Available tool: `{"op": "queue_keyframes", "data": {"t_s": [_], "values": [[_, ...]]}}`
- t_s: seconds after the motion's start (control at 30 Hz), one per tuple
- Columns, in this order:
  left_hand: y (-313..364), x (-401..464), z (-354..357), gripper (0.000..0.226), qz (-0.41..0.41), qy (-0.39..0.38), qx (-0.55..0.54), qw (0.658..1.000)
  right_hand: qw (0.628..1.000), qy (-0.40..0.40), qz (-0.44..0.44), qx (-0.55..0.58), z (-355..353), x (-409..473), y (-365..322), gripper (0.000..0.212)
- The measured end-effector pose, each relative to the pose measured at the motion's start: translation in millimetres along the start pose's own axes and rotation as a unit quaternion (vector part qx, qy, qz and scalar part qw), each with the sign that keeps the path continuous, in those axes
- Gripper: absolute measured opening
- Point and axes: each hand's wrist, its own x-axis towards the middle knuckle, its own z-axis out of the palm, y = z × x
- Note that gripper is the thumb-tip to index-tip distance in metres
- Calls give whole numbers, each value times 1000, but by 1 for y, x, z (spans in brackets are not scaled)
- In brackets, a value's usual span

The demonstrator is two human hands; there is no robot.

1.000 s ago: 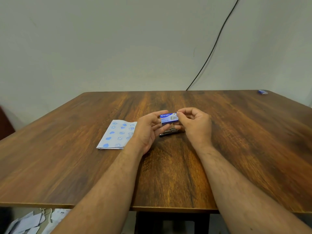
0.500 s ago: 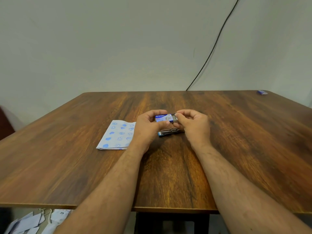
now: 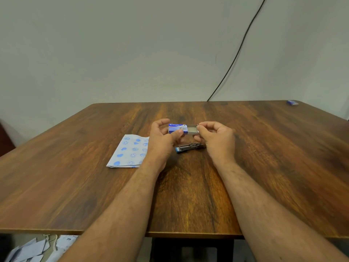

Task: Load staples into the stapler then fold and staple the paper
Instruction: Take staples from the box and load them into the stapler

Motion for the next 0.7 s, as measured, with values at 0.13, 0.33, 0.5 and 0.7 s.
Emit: {"op": "queue_keyframes", "data": {"t_s": [0.13, 0.33, 0.5, 0.7], "values": [[-1, -1, 2, 39, -16, -13, -83, 996, 1000, -21, 3, -5, 0, 1, 1, 6], [1, 0, 2, 38, -50, 8, -98, 994, 982, -44, -102, -153, 1, -2, 5, 6], [-3, 5, 1, 35, -65, 32, -27, 997, 944, -63, -195, -259, -1, -6, 3, 4], [-2, 5, 2, 35, -73, 40, 93, 992, 928, -135, -167, -305, -3, -4, 7, 11]]}}
